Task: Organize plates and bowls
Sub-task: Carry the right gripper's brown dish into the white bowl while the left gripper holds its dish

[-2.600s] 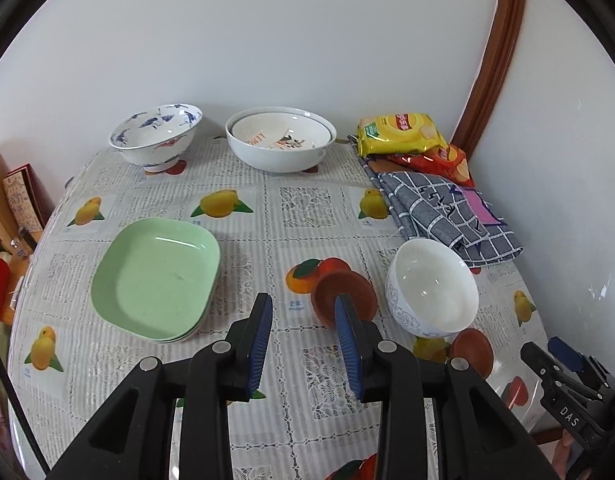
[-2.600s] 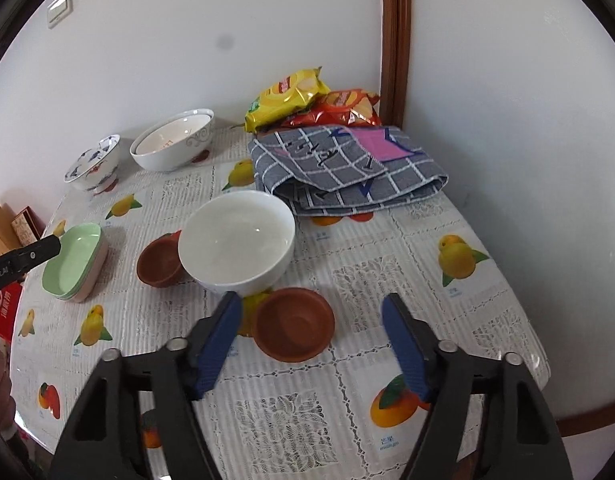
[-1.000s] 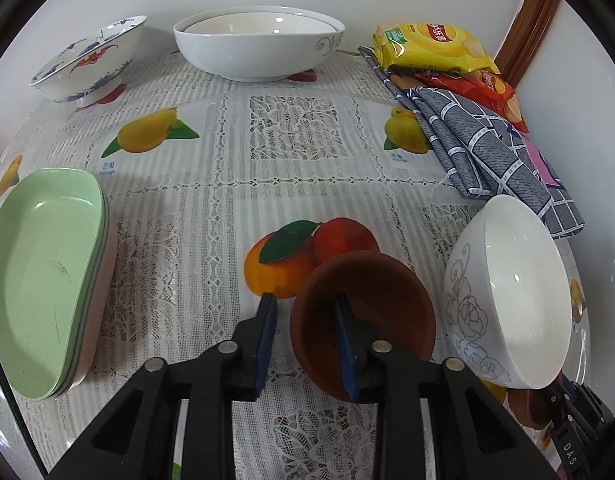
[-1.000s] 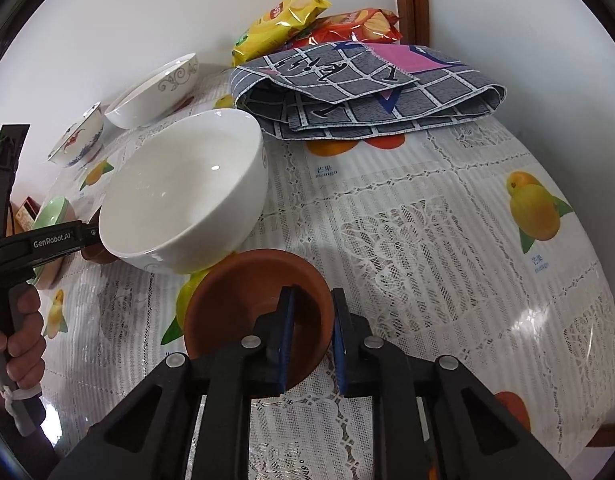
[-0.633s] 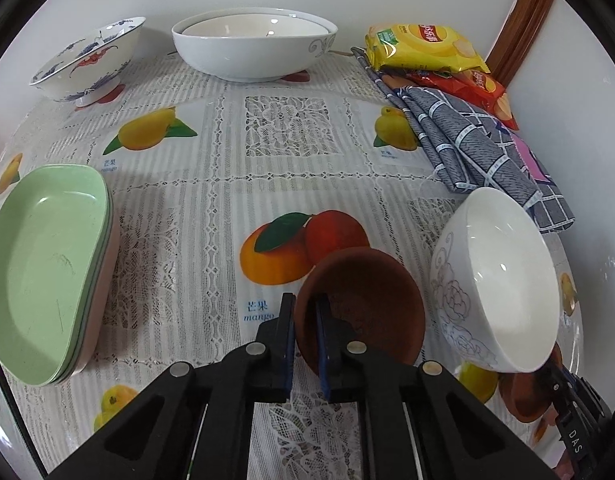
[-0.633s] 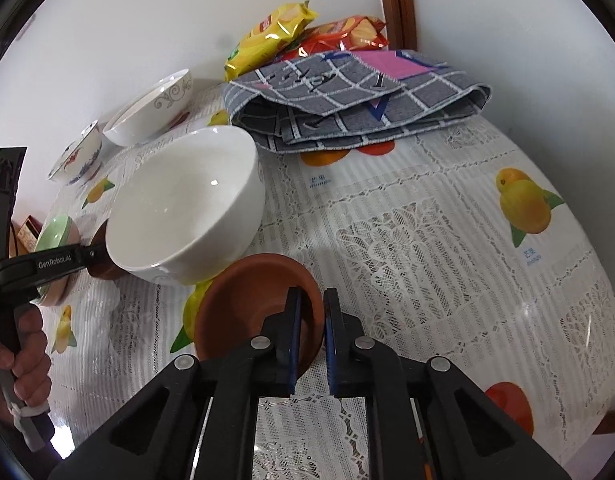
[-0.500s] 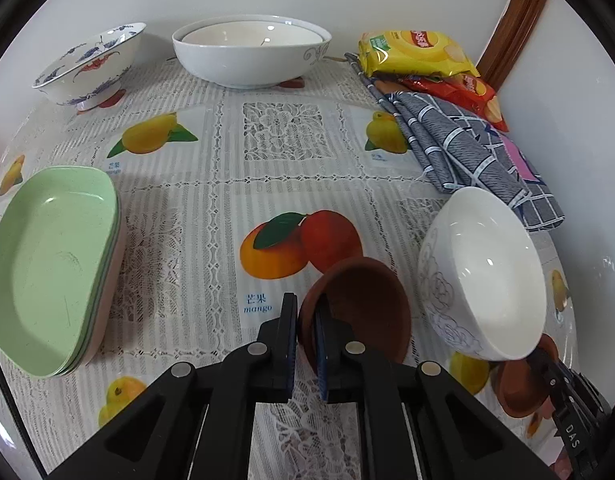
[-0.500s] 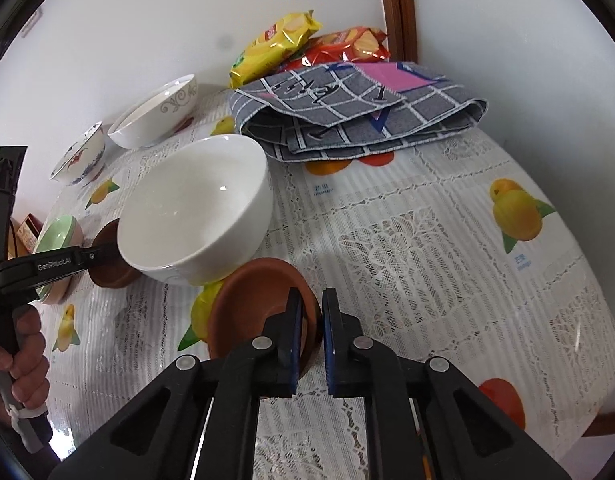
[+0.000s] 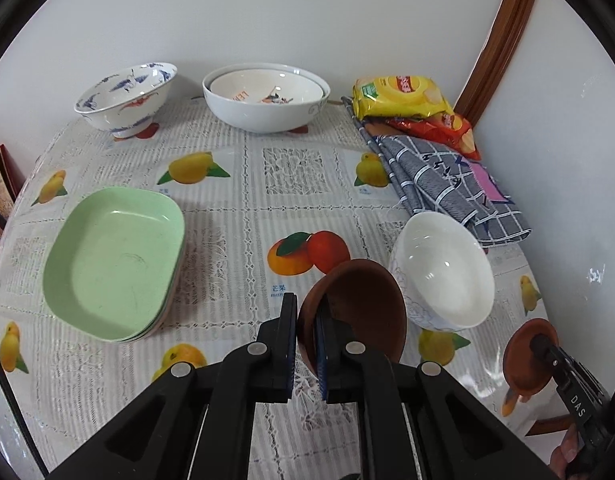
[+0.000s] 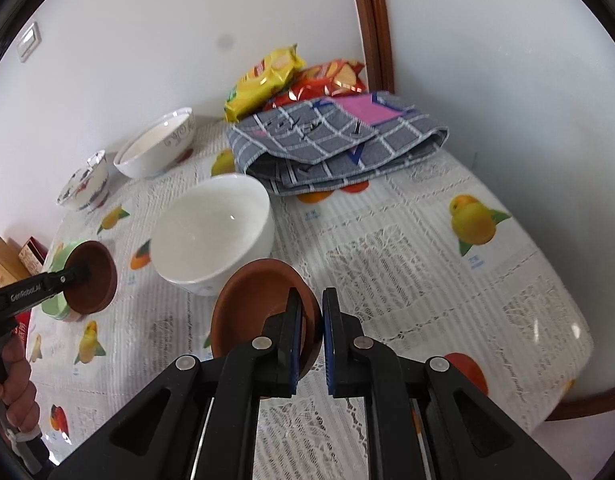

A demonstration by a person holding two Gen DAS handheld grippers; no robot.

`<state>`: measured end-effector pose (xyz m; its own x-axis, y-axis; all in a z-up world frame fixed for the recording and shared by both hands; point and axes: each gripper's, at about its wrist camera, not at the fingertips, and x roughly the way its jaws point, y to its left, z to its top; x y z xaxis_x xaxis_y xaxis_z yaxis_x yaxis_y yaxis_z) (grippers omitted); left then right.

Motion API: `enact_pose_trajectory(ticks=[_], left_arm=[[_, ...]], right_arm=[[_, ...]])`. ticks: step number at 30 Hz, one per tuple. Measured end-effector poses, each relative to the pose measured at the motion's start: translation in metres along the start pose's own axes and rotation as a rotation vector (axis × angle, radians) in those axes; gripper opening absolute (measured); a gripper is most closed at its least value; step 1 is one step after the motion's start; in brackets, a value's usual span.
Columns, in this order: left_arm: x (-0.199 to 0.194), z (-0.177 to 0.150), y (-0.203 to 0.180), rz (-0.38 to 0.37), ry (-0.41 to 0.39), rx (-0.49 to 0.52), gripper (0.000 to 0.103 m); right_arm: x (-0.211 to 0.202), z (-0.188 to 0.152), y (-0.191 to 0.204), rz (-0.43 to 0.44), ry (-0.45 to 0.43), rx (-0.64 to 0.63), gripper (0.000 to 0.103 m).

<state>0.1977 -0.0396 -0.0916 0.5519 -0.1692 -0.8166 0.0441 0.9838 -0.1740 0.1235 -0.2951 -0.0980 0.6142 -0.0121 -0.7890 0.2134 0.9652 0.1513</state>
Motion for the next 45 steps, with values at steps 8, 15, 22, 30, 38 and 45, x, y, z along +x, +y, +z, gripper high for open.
enact_pose_trajectory(ticks=[8, 15, 22, 30, 38, 45], left_arm=[[-0.035, 0.004, 0.006, -0.015, -0.047, -0.008, 0.009], [-0.053, 0.011, 0.008, -0.013, -0.08, -0.005, 0.009], [-0.06, 0.021, 0.011, 0.011, -0.114, 0.002, 0.009], [-0.061, 0.036, 0.008, 0.017, -0.189, 0.02, 0.009], [-0.05, 0.042, 0.003, 0.016, -0.221, 0.021, 0.009], [-0.028, 0.042, 0.002, 0.028, -0.198, 0.032, 0.009]], right_arm=[[-0.027, 0.015, 0.01, -0.01, -0.042, 0.009, 0.01], [-0.037, 0.029, 0.025, 0.016, -0.068, -0.005, 0.01], [-0.032, 0.041, 0.037, 0.03, -0.068, -0.015, 0.01], [-0.021, 0.049, 0.047, 0.028, -0.057, -0.027, 0.01], [-0.007, 0.048, 0.05, 0.025, -0.031, -0.04, 0.01], [0.005, 0.048, 0.047, 0.009, -0.012, -0.039, 0.01]])
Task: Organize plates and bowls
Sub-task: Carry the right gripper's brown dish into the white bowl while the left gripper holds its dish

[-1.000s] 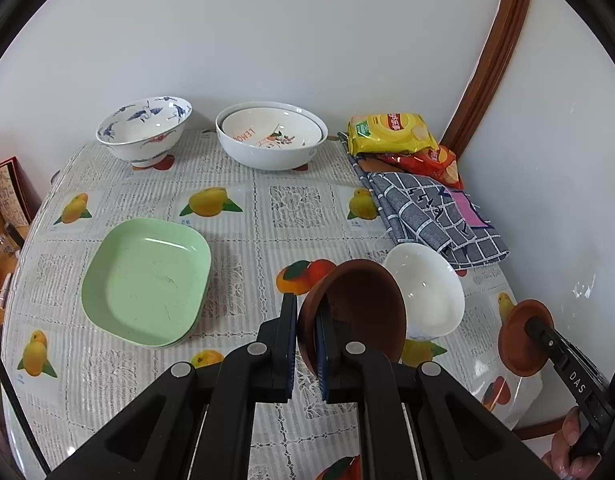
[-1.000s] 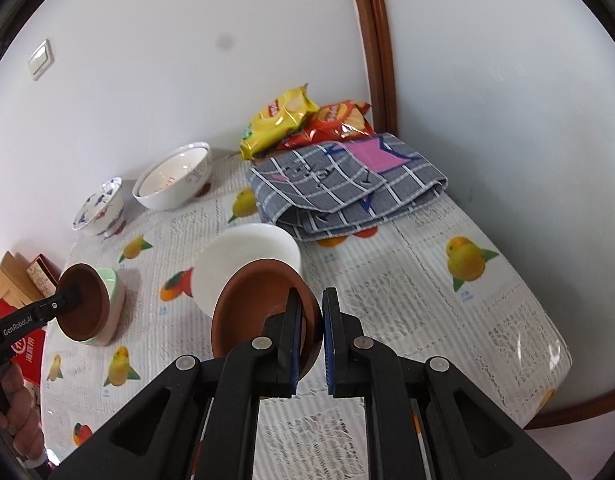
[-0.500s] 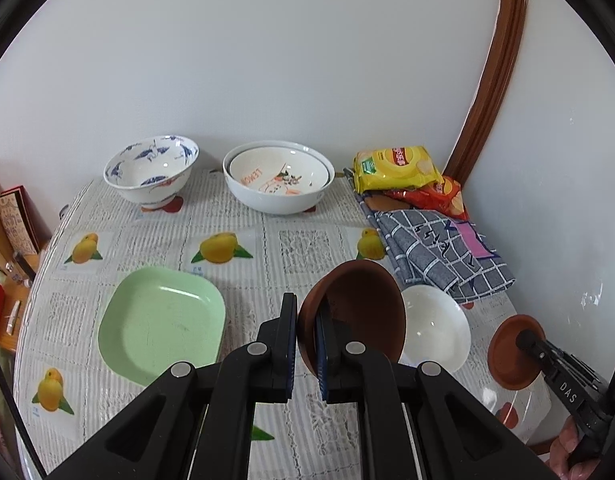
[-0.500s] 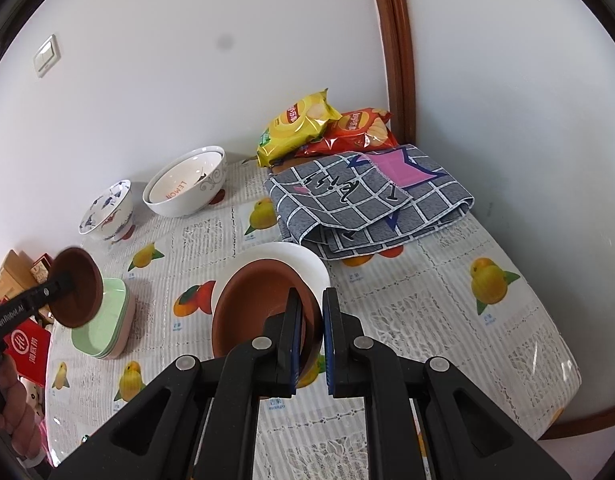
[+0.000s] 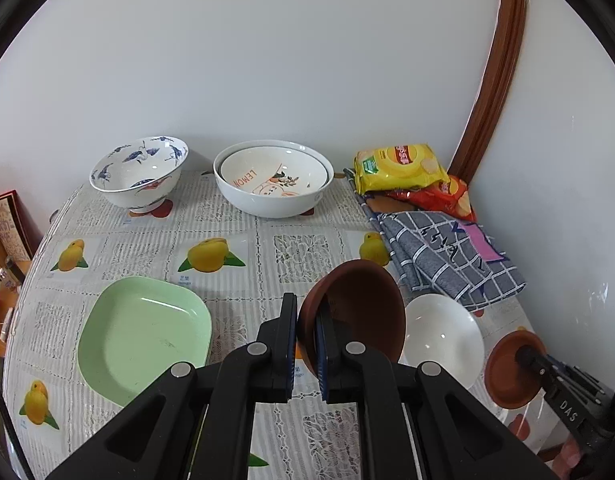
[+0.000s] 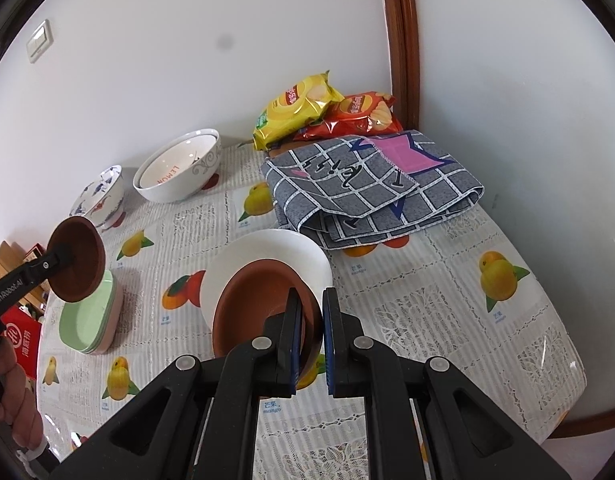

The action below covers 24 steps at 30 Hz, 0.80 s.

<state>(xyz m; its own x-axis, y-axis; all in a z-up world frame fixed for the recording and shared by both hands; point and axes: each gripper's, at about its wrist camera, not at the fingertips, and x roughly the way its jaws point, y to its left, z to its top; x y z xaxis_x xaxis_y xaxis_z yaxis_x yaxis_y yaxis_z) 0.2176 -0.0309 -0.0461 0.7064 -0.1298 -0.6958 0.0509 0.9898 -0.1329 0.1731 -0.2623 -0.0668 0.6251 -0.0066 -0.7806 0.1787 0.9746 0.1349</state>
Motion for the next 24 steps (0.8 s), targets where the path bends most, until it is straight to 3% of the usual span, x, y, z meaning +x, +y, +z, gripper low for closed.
enact_pose_trajectory(ticks=[13, 24], left_arm=[[0.018, -0.007, -0.011, -0.032, -0.021, 0.026, 0.009], [0.025, -0.001, -0.009, 0.003, -0.007, 0.028, 0.009]], right_arm=[[0.028, 0.005, -0.001, -0.007, 0.018, -0.006, 0.01], [0.066, 0.01, 0.011, 0.012, 0.071, -0.038, 0.01]])
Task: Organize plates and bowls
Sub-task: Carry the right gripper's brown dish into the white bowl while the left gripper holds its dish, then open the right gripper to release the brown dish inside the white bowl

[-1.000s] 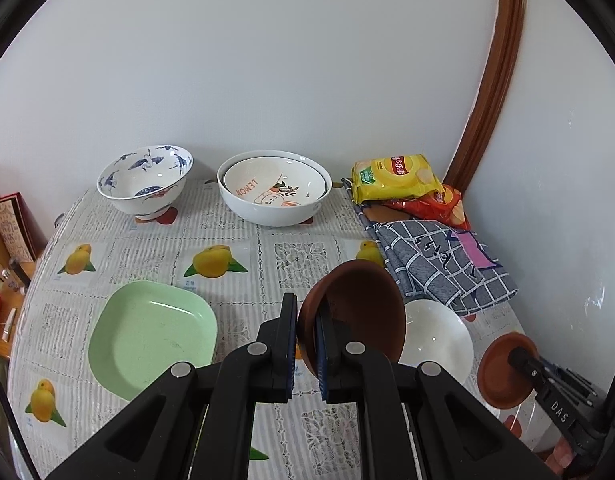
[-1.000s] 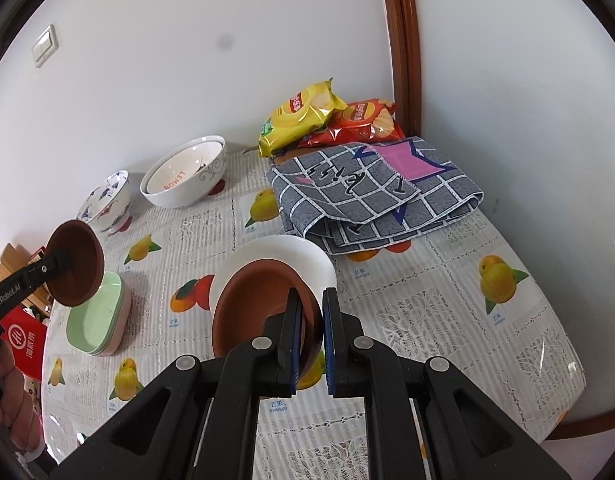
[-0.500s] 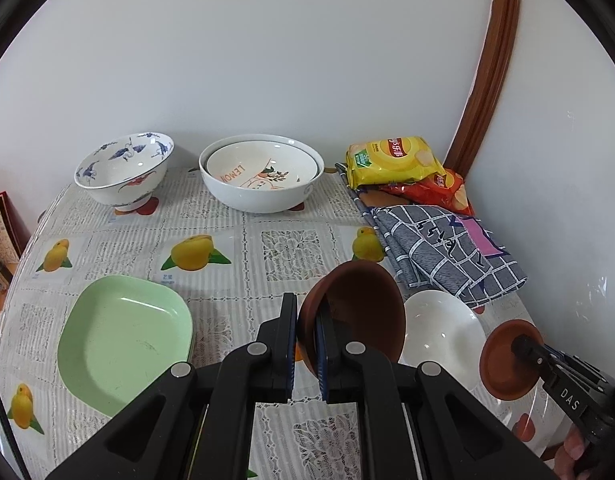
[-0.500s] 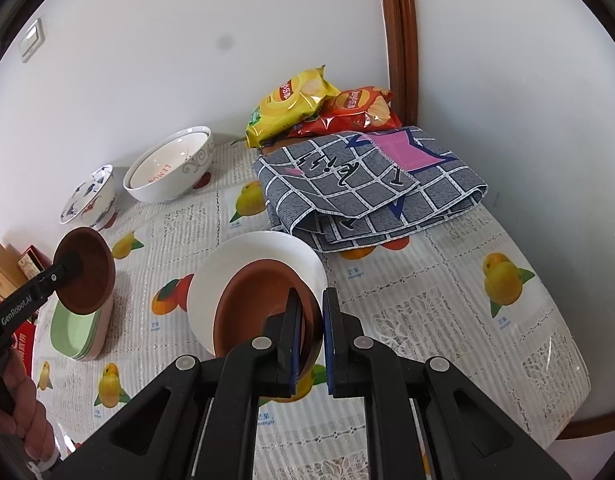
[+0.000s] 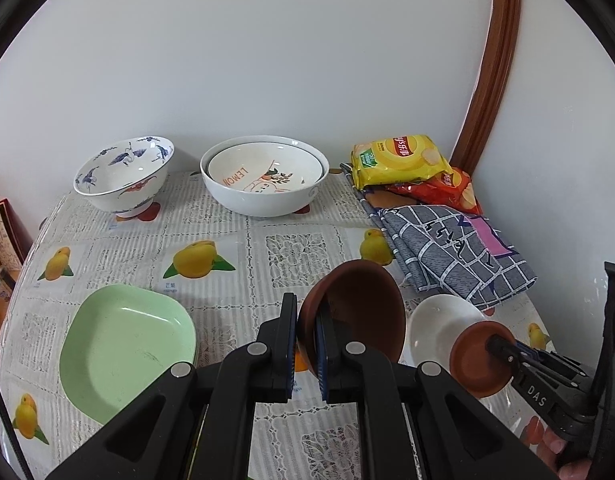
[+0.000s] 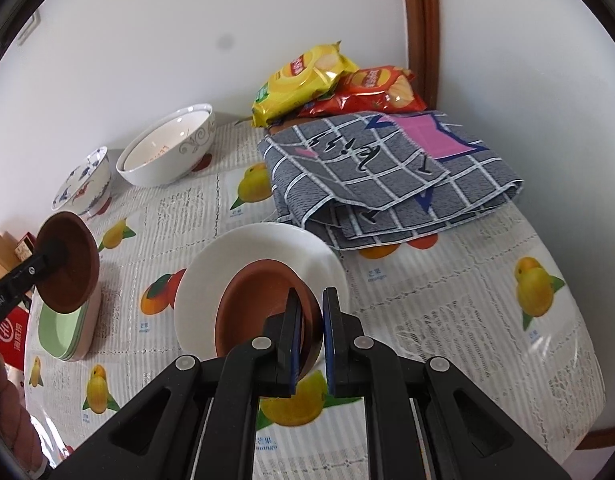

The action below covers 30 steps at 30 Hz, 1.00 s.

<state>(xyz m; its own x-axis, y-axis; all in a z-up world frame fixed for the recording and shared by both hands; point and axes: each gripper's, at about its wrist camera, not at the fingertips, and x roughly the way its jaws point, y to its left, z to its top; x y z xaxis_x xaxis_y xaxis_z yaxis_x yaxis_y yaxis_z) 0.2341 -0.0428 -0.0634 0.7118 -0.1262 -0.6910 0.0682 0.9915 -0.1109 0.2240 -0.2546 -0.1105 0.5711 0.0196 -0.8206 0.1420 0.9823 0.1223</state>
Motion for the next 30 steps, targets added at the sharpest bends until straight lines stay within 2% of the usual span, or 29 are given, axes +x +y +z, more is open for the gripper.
enact_pose_trajectory(ticks=[18, 23, 26, 30], left_arm=[[0.017, 0.007, 0.003, 0.009, 0.024, 0.001, 0.009], [0.018, 0.007, 0.005, 0.008, 0.023, -0.004, 0.009], [0.019, 0.007, 0.004, 0.005, 0.024, -0.002, 0.009], [0.02, 0.007, 0.005, 0.002, 0.026, -0.008, 0.009]], right_arm=[[0.047, 0.003, 0.025, -0.02, 0.085, -0.099, 0.01], [0.05, 0.003, 0.03, -0.055, 0.079, -0.128, 0.01], [0.055, 0.001, 0.036, -0.121, 0.091, -0.178, 0.01], [0.059, -0.003, 0.042, -0.16, 0.102, -0.227, 0.012]])
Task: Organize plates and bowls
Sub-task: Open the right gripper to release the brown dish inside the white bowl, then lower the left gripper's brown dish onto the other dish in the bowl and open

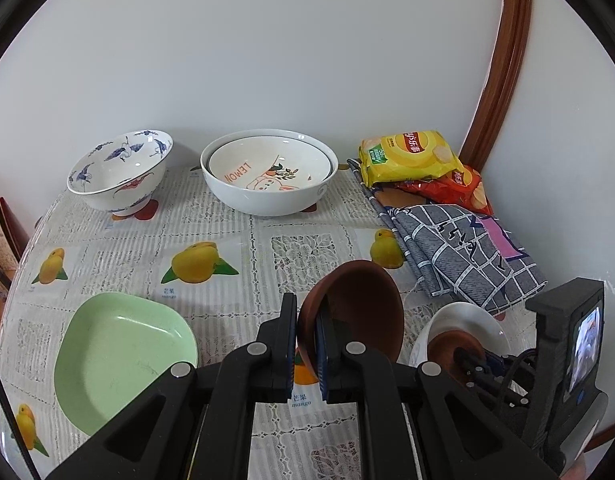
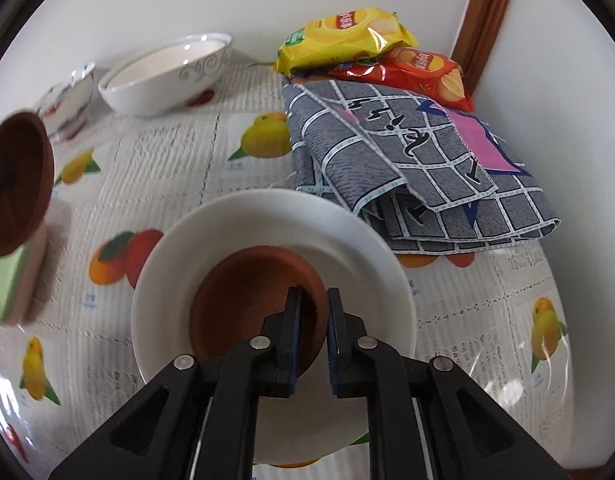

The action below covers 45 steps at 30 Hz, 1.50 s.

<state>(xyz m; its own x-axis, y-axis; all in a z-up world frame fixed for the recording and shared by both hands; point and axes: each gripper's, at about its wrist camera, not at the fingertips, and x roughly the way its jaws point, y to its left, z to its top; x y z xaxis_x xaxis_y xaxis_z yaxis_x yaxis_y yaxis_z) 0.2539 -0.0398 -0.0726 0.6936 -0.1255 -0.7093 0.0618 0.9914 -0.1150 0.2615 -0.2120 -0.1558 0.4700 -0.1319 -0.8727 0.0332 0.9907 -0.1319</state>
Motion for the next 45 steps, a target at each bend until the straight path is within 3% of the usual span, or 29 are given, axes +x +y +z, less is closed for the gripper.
enact_pose_trajectory(ticks=[11, 15, 19, 32, 45], left_arm=[[0.001, -0.002, -0.003, -0.016, 0.011, 0.009, 0.009], [0.0, -0.003, -0.008, -0.021, 0.01, 0.013, 0.009], [-0.003, -0.005, -0.018, -0.026, 0.005, 0.023, 0.009], [-0.018, -0.017, -0.067, -0.087, 0.001, 0.07, 0.009], [-0.009, -0.027, -0.101, -0.124, 0.039, 0.093, 0.009]], right_arm=[[0.004, -0.002, 0.0, -0.031, 0.015, -0.012, 0.021], [-0.007, -0.002, -0.002, -0.032, -0.019, -0.017, 0.031], [-0.026, -0.003, -0.011, 0.0, -0.054, 0.01, 0.033], [-0.095, -0.032, -0.085, 0.056, -0.179, 0.191, 0.04], [-0.102, -0.066, -0.143, 0.013, -0.168, 0.297, 0.04]])
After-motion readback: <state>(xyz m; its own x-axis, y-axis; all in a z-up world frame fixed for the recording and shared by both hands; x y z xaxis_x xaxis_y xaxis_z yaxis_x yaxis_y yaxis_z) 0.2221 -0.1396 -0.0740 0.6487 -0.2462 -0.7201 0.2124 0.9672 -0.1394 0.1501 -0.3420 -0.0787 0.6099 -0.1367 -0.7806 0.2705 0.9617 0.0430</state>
